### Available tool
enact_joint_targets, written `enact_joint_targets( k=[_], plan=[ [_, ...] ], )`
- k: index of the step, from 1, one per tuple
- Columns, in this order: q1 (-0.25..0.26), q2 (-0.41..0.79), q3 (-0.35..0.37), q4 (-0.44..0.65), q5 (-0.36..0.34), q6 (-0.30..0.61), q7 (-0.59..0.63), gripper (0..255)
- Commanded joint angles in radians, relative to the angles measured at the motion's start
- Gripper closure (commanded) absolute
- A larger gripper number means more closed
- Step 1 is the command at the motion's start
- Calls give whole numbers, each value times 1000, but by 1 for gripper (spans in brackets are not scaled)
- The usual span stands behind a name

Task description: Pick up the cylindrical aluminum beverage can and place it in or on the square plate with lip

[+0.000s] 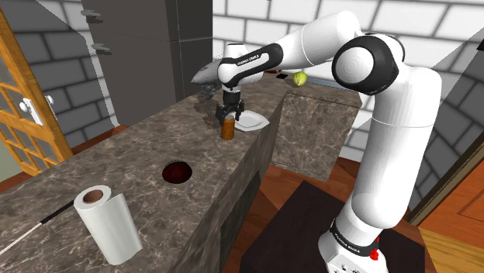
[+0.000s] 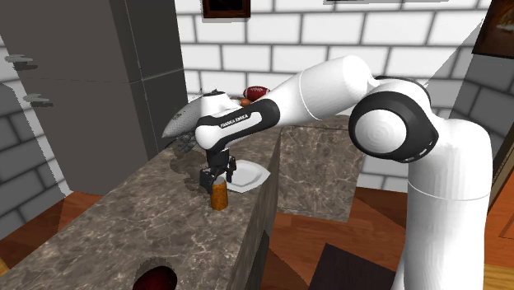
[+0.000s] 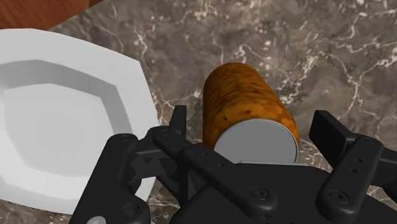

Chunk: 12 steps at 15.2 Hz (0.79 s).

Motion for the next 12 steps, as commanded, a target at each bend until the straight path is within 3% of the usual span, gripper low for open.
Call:
enact_joint_targets(
  k=[1, 3, 4, 12],
  plan=[
    [0, 0, 0, 0, 0, 0, 0, 0],
    [0, 0, 0, 0, 0, 0, 0, 0],
    [0, 0, 0, 0, 0, 0, 0, 255],
    [0, -1, 0, -1, 0, 1, 0, 255]
  ],
)
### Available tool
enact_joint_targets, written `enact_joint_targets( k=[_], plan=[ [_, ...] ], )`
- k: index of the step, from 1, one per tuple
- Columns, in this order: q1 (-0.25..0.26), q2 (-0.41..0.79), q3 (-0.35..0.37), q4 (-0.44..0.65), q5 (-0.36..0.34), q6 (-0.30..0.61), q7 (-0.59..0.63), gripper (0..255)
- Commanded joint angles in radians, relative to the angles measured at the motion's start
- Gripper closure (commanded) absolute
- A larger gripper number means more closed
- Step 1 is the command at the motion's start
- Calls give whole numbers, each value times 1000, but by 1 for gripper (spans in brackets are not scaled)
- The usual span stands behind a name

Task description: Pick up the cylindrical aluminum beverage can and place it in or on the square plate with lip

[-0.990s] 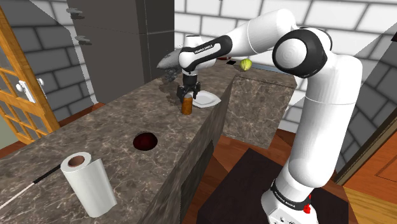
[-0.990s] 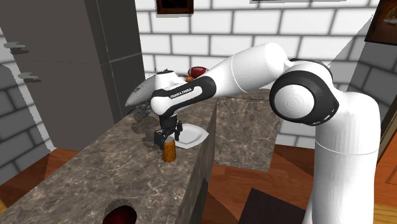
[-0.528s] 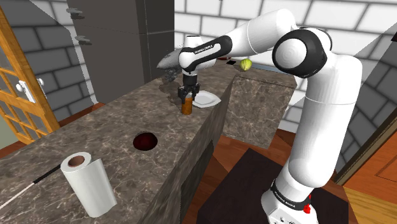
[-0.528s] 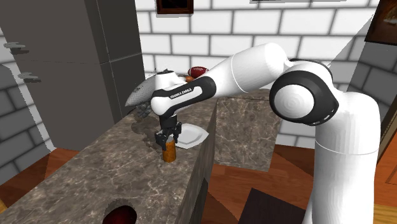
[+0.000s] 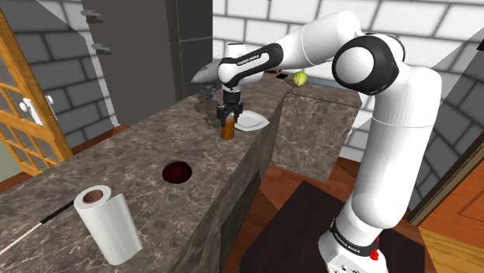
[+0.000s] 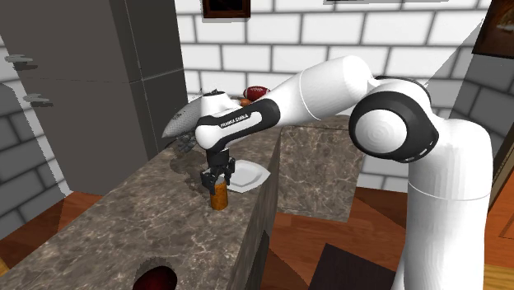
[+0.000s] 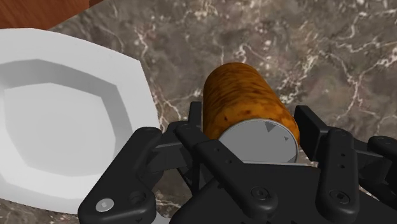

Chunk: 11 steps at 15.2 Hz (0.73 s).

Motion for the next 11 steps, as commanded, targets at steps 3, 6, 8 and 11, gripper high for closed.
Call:
enact_joint_targets(
  k=[3, 6, 8, 11],
  plan=[
    [0, -7, 0, 16, -1, -25, 1, 255],
    [0, -19, 0, 42, -2, -62, 2, 255],
    [0, -25, -1, 60, -3, -87, 3, 255],
    [0, -34, -1, 89, -4, -124, 4, 255]
  ],
)
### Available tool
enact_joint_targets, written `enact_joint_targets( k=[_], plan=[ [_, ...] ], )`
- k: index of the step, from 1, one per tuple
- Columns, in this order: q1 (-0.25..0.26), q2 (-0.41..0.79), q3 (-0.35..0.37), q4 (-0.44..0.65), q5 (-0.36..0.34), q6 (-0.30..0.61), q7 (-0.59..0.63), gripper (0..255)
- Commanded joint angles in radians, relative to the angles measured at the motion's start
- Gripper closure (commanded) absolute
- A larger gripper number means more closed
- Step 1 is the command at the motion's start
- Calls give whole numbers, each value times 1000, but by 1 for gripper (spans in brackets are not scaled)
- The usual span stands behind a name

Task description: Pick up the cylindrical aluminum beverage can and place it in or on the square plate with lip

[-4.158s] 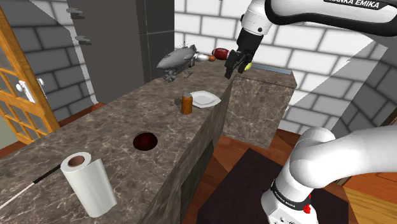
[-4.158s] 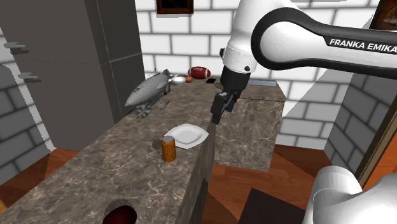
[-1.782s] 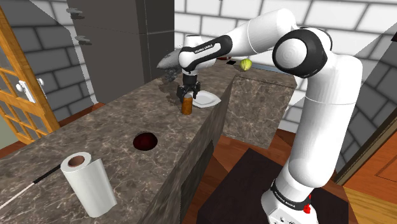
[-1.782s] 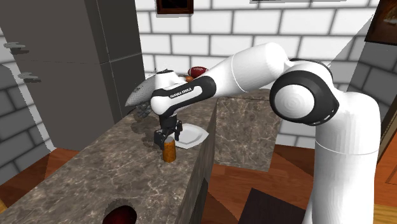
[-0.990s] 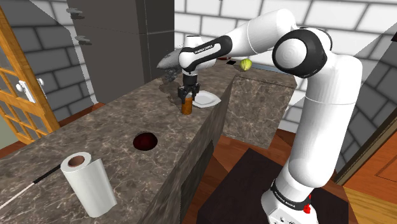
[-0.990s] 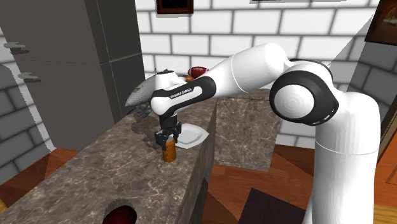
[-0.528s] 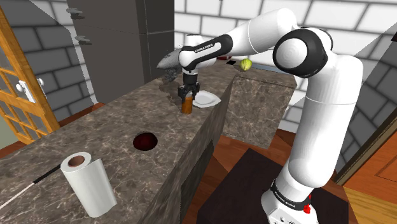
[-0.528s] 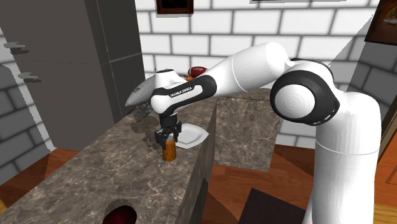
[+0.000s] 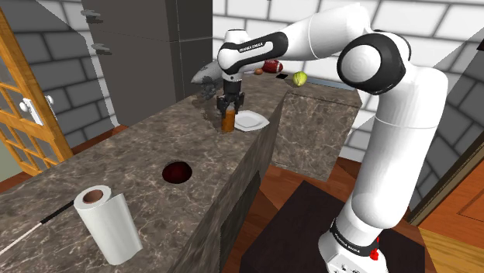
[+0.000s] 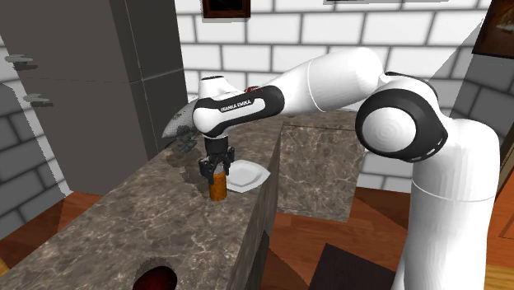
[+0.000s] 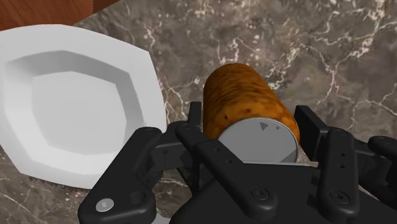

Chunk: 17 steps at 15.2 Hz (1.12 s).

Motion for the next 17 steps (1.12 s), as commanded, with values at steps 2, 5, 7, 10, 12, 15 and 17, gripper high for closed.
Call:
enact_joint_targets(
  k=[2, 5, 7, 10, 12, 15, 17],
  plan=[
    [-1, -7, -1, 34, -1, -41, -1, 255],
    [-1, -13, -1, 67, -1, -80, 0, 255],
    [-1, -15, -1, 90, -2, -106, 0, 255],
    [-41, 23, -26, 158, 7, -137, -64, 255],
    [-68, 53, -42, 211, 14, -160, -106, 255],
    [-110, 108, -63, 305, 26, -201, -168, 255],
    [-141, 152, -75, 378, 35, -232, -208, 255]
  ],
)
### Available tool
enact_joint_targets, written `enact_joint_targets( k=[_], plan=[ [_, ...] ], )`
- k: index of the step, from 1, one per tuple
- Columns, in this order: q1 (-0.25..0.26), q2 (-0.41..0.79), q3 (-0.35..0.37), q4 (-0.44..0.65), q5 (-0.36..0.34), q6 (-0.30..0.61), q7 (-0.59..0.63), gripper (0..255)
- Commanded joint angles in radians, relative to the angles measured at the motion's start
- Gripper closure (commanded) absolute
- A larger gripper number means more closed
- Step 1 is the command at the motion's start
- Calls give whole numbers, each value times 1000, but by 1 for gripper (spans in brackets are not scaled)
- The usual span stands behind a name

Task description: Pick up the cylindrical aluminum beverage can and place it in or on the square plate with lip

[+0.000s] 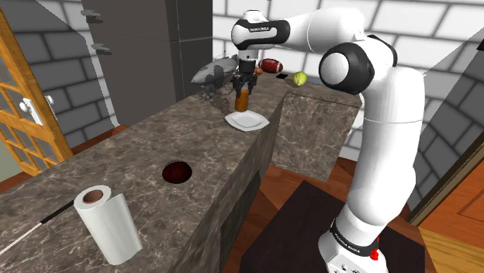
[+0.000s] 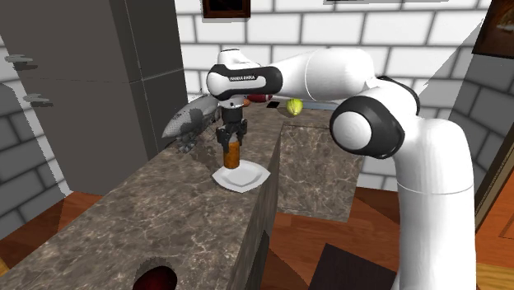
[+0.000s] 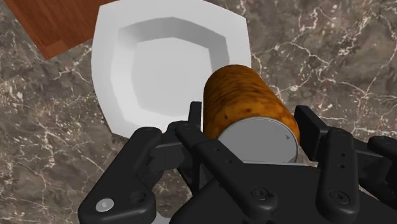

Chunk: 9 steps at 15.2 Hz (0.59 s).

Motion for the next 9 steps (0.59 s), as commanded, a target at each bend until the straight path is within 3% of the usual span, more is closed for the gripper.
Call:
enact_joint_targets(
  k=[1, 5, 9],
  plan=[
    [-30, 41, -11, 68, 9, -27, -39, 255],
    [-98, 158, -30, 266, 33, -112, -112, 255],
    [-100, 157, -29, 224, 33, -72, -118, 255]
  ],
)
